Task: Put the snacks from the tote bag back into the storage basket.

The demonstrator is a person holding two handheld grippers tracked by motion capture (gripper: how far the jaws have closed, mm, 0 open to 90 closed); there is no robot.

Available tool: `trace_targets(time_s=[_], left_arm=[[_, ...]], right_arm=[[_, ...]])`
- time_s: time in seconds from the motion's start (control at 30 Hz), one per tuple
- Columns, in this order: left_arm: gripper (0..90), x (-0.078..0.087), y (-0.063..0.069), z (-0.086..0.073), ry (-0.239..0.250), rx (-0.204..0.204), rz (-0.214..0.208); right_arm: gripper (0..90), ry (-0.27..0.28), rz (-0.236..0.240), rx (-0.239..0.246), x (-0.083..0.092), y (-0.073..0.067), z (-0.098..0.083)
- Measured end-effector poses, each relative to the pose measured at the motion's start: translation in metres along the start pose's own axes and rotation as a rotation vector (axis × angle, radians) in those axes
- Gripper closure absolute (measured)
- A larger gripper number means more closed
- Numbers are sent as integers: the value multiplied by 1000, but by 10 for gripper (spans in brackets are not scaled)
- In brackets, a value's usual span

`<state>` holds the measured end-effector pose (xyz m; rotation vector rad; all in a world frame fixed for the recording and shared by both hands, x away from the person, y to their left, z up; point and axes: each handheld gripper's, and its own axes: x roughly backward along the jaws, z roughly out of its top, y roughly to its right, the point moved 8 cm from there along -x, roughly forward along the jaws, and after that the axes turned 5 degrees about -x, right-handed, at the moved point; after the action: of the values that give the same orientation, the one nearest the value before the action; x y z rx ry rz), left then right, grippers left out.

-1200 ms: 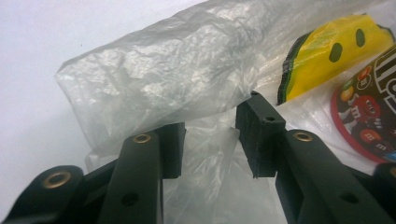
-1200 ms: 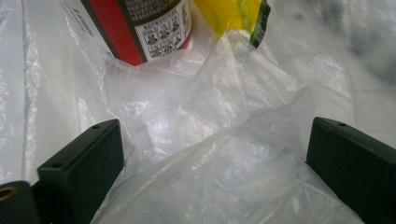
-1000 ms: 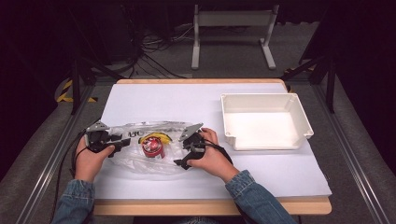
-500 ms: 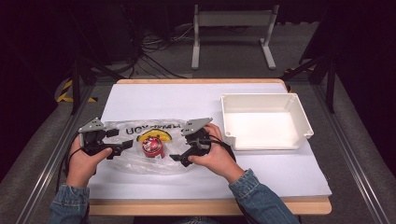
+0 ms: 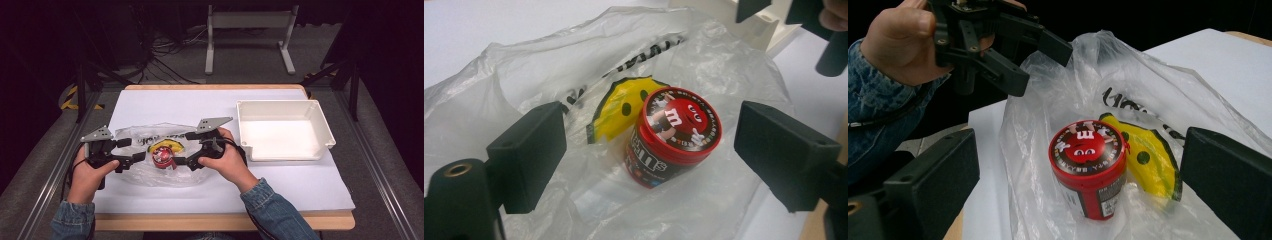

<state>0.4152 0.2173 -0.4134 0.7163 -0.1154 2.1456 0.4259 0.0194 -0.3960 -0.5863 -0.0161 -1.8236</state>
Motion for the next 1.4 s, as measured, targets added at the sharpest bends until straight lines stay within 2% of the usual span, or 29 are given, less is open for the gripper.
trace_targets(time_s=[0.07, 0.1, 0.13, 0.17, 0.23, 0.3, 0.33, 0.43, 0.57, 0.7, 0.77, 1.0, 1.17, 1.4], left_arm=[[116, 1, 0, 0, 0, 0, -3], [78, 5, 4, -3, -18, -20, -57], [52, 5, 4, -3, -18, -20, -57], [52, 8, 7, -5, -28, -27, -97], [52, 10, 7, -6, -39, -14, -100], [56, 11, 3, -8, -50, -15, -66], [58, 12, 3, -9, -56, -17, -67], [58, 14, 4, -11, -63, -26, -95], [70, 16, 8, -14, -92, -44, -141], [74, 19, 10, -14, -95, -55, -166], [76, 20, 10, -14, -94, -59, -169], [68, 21, 7, -15, -99, -44, -151], [67, 21, 6, -16, -98, -39, -153], [61, 20, 3, -17, -98, -31, -143]], right_arm=[[23, 3, 0, -4, -2, 0, 1], [23, 11, -3, -13, -5, -1, 4], [23, 11, -3, -13, -5, -1, 4], [23, 14, -5, -16, -7, -2, 5], [24, 20, -11, -9, -13, -4, 8], [27, 18, -15, -2, -19, -5, 11], [30, 14, -21, 2, -22, -5, 11], [48, -2, -46, 8, -32, -1, 11], [46, -35, -101, 3, -48, 11, 4], [46, -64, -118, 0, -57, 18, -4], [46, -95, -123, 4, -65, 21, -13], [42, -127, -99, 44, -77, 19, -26], [47, -143, -69, 71, -89, 18, -38], [49, -154, -55, 65, -97, 19, -46]])
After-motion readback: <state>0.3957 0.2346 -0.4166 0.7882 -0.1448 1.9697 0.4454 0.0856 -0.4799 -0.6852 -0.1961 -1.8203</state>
